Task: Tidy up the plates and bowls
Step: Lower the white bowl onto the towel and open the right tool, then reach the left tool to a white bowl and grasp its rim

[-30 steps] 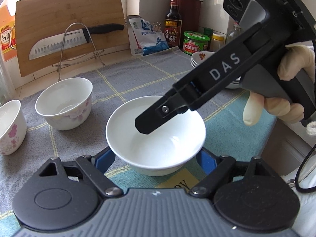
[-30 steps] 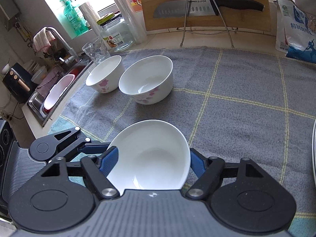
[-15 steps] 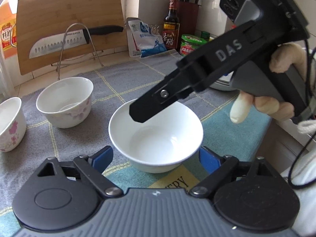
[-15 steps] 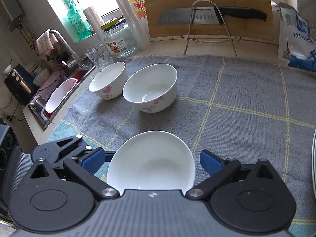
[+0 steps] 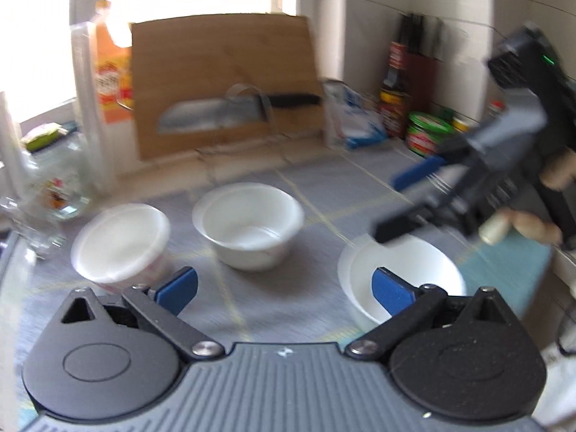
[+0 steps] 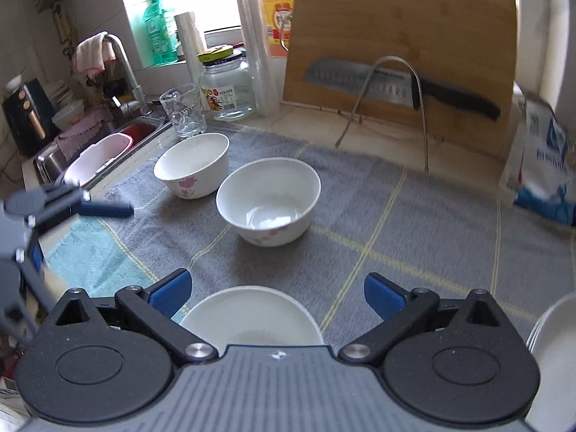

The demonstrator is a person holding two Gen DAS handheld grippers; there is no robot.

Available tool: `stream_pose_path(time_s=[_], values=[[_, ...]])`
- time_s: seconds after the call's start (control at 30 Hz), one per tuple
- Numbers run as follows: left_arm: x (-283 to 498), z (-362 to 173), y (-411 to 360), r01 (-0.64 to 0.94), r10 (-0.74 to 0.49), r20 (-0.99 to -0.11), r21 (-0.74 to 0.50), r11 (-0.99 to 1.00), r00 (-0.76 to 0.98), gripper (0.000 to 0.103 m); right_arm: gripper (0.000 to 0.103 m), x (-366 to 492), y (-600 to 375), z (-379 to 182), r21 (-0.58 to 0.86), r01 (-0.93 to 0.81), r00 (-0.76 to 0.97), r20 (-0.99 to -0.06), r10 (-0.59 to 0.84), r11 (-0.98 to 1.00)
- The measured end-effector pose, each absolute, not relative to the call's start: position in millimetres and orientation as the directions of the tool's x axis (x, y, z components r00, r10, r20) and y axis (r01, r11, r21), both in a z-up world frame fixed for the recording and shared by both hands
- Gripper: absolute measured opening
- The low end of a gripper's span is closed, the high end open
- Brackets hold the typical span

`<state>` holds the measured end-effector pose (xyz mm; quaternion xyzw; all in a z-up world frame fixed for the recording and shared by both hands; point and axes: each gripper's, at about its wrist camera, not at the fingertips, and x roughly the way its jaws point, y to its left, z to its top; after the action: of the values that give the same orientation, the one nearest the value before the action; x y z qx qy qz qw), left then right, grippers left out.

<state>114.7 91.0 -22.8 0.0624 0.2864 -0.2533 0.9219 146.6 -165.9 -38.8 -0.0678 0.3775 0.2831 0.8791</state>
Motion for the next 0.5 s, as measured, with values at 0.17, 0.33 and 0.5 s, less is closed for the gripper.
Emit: stream_pose_path(time_s=[0.17,0.33,0.5], values=[[144,-14,104,0.447,-0.392,-0.533,-0.030,0.894,0.750,0.102,0.103,153,-152,-36,0.001,-0.588,0.582,-0.693,0.425,0.809],[171,-12,106,0.438,-0.381,-0.537,-0.024,0.899,0.752,0.102,0.103,162,-145,-36,-0.049,-0.625,0.591,-0.682,0.431,0.779],[197,-16,102,0.459,-0.400,-0.579,-0.051,0.887,0.710,0.102,0.103,177,-138,-43,-0.090,-0.639,0.594,-0.689,0.415,0.764]])
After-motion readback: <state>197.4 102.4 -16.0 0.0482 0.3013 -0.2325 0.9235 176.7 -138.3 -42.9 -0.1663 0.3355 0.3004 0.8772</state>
